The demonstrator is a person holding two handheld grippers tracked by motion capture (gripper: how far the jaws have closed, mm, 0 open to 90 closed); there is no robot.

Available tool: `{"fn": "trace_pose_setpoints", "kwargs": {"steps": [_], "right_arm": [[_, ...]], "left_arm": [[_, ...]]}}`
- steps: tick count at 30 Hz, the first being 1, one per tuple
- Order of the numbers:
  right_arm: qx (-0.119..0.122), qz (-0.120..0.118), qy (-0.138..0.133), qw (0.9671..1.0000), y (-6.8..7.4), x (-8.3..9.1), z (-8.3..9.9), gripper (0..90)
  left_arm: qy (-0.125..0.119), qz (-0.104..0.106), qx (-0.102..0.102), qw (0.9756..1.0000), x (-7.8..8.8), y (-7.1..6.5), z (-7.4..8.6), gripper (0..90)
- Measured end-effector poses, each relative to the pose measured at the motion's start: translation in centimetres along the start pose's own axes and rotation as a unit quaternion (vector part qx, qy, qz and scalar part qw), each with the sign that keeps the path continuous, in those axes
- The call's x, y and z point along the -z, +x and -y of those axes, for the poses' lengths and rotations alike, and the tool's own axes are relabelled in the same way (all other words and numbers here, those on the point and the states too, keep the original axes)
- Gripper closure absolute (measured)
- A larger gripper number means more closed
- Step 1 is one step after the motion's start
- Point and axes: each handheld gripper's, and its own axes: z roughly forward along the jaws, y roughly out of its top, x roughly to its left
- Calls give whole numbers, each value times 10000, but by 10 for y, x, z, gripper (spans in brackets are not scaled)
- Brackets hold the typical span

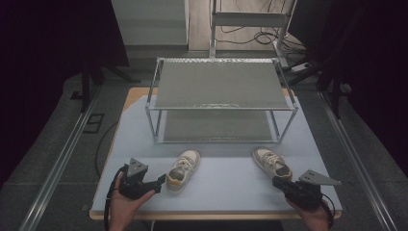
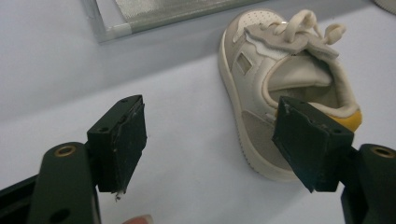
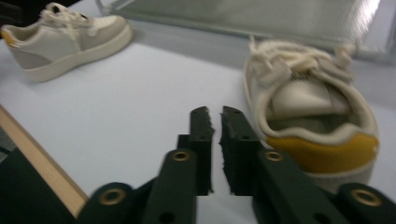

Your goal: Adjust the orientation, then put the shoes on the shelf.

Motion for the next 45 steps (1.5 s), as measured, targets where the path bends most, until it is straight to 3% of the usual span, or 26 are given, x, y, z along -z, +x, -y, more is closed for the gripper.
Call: {"fn": "trace_pose_setpoints", "kwargs": {"steps": [6,12,19,30,45], "right_arm": [[186,-15,-234,9996,8,5,-6,631],[285,121,-477,9984,14,11,-13,498],[309,292,-579,9974,11,18,-22,442],[199,747,-423,9961,-6,19,-29,362],[27,901,-231,9957,-17,13,-30,276]], "left_arm": [[-106,125,13,9999,4,-4,-3,253],[-218,221,-27,9995,9,-12,-6,250],[-272,290,-123,9991,12,-19,-11,244],[-246,281,-137,9992,12,-22,-15,224],[-200,231,-152,9994,11,-26,-20,183]]}}
